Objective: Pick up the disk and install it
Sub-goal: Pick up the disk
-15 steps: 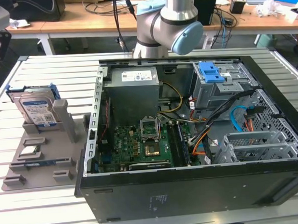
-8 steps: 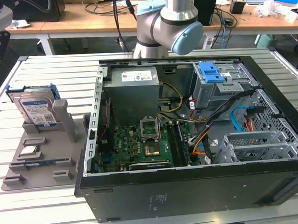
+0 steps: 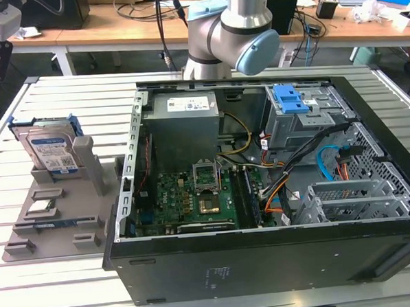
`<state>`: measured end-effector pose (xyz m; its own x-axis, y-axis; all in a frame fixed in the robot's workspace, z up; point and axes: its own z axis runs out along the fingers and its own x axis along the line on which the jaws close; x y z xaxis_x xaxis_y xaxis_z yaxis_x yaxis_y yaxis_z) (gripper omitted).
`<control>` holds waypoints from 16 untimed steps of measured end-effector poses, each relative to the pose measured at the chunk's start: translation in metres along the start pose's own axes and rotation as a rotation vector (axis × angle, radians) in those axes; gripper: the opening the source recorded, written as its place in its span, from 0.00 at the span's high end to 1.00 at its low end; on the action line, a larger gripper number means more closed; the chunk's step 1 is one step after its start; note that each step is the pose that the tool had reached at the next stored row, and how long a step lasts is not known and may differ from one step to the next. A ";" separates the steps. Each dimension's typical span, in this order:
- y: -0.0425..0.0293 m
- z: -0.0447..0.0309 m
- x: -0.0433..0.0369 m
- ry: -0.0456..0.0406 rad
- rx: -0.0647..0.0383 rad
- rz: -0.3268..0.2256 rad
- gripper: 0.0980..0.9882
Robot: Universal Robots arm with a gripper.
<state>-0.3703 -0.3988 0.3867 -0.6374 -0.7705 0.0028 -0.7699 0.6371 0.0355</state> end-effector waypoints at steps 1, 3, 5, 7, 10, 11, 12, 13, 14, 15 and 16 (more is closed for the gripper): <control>0.0000 0.0000 0.0000 0.0006 0.000 -0.016 0.99; 0.0000 0.0000 0.0000 0.0021 0.000 -0.058 0.99; 0.0000 0.0000 0.0000 0.0027 0.000 -0.078 0.99; 0.0000 0.0000 0.0000 0.0042 0.000 -0.119 0.99; 0.0000 0.0000 0.0000 0.0064 0.001 -0.180 0.99; 0.0000 0.0000 0.0000 0.0070 0.001 -0.197 0.99; 0.0000 0.0000 0.0000 0.0075 0.001 -0.211 0.99; 0.0000 0.0000 0.0000 0.0080 0.001 -0.224 0.99; 0.0000 0.0000 0.0000 0.0087 0.001 -0.244 0.99; 0.0000 0.0000 0.0000 0.0092 0.001 -0.261 0.99; 0.0000 0.0000 0.0000 0.0096 0.001 -0.270 0.99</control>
<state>-0.3703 -0.3988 0.3867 -0.4088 -0.9126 0.0028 -0.9120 0.4086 0.0355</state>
